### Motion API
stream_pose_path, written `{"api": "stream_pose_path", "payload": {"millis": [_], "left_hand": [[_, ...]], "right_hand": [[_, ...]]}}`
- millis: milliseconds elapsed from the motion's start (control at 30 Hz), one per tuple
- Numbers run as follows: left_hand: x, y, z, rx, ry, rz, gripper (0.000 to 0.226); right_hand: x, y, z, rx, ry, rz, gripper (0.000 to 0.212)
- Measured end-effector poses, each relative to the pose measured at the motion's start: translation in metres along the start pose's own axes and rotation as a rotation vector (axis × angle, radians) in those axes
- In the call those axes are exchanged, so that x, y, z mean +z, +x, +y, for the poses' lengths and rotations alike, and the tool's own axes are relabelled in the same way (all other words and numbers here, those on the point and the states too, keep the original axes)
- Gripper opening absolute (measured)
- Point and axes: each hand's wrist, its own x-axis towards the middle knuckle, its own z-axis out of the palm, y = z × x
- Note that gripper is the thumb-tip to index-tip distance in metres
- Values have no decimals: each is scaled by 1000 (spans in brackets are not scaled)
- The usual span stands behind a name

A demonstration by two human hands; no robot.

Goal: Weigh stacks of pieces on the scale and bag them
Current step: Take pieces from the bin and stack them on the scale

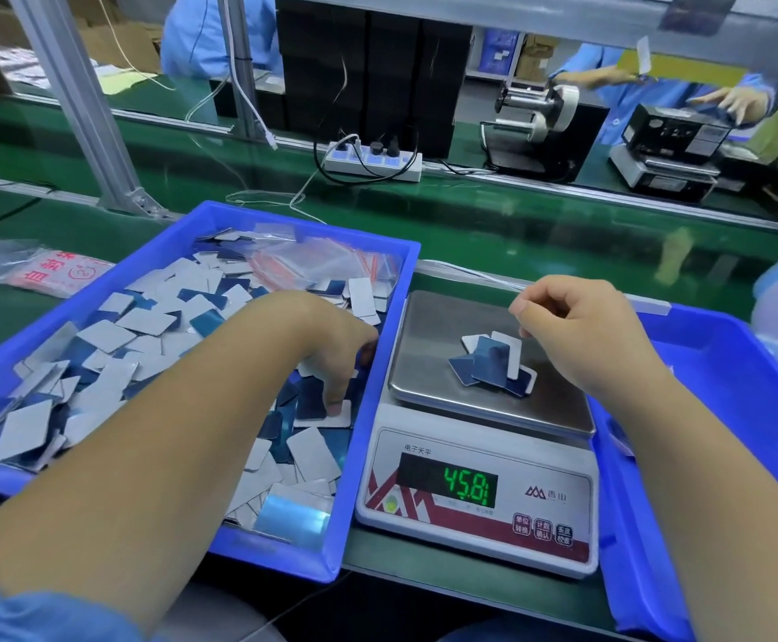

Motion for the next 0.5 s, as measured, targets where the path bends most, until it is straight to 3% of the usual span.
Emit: {"api": "stream_pose_path", "payload": {"millis": [267, 500], "left_hand": [[-5, 0, -7, -17, -16, 8, 41], [-11, -9, -14, -15, -130, 82, 42]], "right_hand": [[1, 1, 0, 8, -8, -3, 21], [1, 1, 0, 9, -15, 4, 21]]}}
